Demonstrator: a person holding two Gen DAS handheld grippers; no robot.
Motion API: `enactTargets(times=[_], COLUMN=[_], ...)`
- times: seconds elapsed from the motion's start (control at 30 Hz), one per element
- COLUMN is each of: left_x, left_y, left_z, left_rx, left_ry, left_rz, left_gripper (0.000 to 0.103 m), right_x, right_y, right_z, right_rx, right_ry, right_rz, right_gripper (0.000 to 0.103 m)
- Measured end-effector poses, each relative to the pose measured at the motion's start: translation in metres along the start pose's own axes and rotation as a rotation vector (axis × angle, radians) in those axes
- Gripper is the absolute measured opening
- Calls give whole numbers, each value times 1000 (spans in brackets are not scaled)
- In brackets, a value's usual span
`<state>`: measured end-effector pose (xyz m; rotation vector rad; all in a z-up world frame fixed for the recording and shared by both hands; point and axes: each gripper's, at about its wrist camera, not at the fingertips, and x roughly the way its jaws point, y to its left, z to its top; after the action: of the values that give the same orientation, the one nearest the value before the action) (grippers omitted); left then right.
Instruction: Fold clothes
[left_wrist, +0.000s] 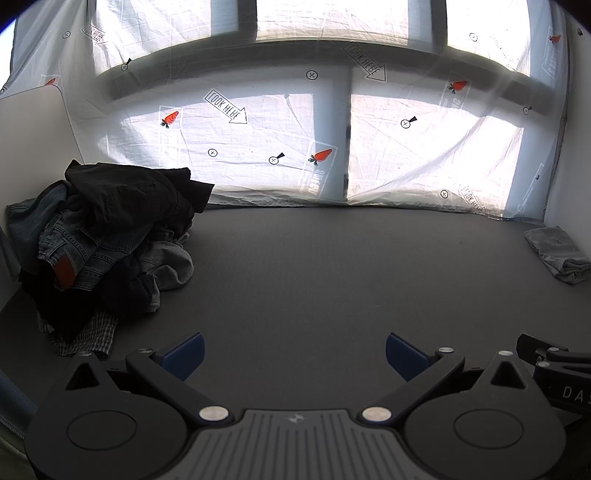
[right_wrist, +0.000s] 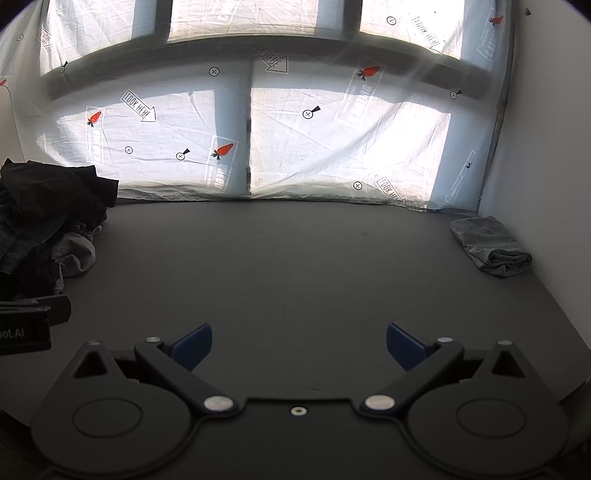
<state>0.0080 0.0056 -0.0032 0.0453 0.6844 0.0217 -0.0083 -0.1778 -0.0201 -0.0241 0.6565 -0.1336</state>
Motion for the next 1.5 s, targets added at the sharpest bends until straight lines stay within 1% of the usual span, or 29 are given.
enactTargets(times=[0.23,0.5,0.67,0.73,0.83,0.9,0.97,1.07,1.13,1.27,1.37,1.5], left_x=[-1,0,9,12,15,20,28,40,50,77,100,131], left_y=[-12,-47,-76,-82,-80,-75,-67,-49,-32,15,55,112], left_z=[-2,-9,-11,-9,-4,-1,2,11,20,43,61,86], left_rx=[-10,-39,-57,-63,-98,-124,-136,-147,-168,-223,-248,-298], left_ry=[14,47,55,65,82,96,108,116,121,121,118,116], left_rz=[22,60,80,98,100,100,120,157,169,185,214,257], left_gripper=[103,103,103,103,103,103,103,103,103,103,103,103], right_x=[6,20,31,39,54,64,77,97,108,132,154,180], right_y=[-17,-61,-91,-102,-108,-105,-100,-83,-68,-28,8,58], right_z=[4,11,15,17,24,30,36,47,55,76,95,125], right_rx=[9,17,34,50,79,82,78,80,71,35,32,52], right_ry=[13,24,0,-9,-5,-14,-18,-11,-15,-23,-20,-20], right_rz=[5,22,32,32,49,68,90,111,128,168,200,255], right_gripper=[102,102,102,102,103,103,103,102,101,88,81,78])
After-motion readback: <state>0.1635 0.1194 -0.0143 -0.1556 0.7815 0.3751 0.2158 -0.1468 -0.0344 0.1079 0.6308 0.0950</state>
